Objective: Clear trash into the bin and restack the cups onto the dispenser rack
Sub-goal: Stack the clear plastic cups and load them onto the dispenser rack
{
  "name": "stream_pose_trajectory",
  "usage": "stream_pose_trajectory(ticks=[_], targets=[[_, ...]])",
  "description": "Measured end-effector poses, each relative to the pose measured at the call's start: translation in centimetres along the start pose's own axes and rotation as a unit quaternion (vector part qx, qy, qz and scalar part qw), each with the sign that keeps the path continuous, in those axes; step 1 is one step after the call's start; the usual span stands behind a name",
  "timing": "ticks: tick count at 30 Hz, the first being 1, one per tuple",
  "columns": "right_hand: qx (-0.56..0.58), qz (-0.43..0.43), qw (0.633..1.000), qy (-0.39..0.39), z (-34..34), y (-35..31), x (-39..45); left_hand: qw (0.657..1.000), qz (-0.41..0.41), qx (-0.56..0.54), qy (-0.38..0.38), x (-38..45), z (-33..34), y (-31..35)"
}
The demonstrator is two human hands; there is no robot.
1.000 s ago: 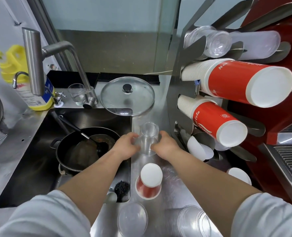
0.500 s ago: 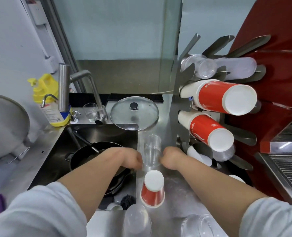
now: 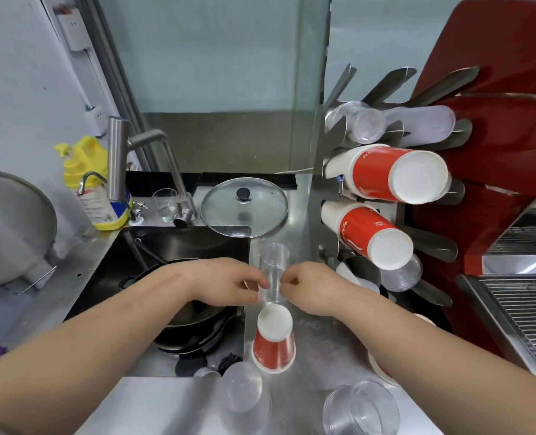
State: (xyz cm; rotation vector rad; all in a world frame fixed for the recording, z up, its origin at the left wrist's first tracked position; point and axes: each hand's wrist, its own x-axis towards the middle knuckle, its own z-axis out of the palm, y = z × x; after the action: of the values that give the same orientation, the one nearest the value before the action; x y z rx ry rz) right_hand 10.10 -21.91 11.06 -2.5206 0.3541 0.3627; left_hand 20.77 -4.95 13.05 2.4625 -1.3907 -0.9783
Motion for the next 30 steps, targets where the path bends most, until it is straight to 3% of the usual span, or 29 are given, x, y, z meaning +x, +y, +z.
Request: stream_pose_trajectory(ticks=[4,8,13,22,30], targets=[[0.039,-0.036,0.999,0.007,0.4,1.2,-2.6,0.994,0.022,-0.083,0.066,-1.5,2.5,-0.5],[0.011,-0.079,0.997,0.017,1.7,3.0,-3.8,0.977,-0.006,-0.175,0.125,-1.7,5.9,-1.4],[0.016,-0.109,0.993,0.029,3.1,3.7,-4.3,0.959,-0.021,-0.217,0.183,-1.5,9.4,-0.1],[0.02,-0.098,0.995,0.006,5.0,3.5,-3.1,0.965,-0.04,-0.196,0.168,-0.3,9.9,-0.7],[0.031,-0.087,0.996,0.01,5.2,3.3,-2.3,0.98,0.012,-0.145,0.137,0.6,9.2,-0.2]])
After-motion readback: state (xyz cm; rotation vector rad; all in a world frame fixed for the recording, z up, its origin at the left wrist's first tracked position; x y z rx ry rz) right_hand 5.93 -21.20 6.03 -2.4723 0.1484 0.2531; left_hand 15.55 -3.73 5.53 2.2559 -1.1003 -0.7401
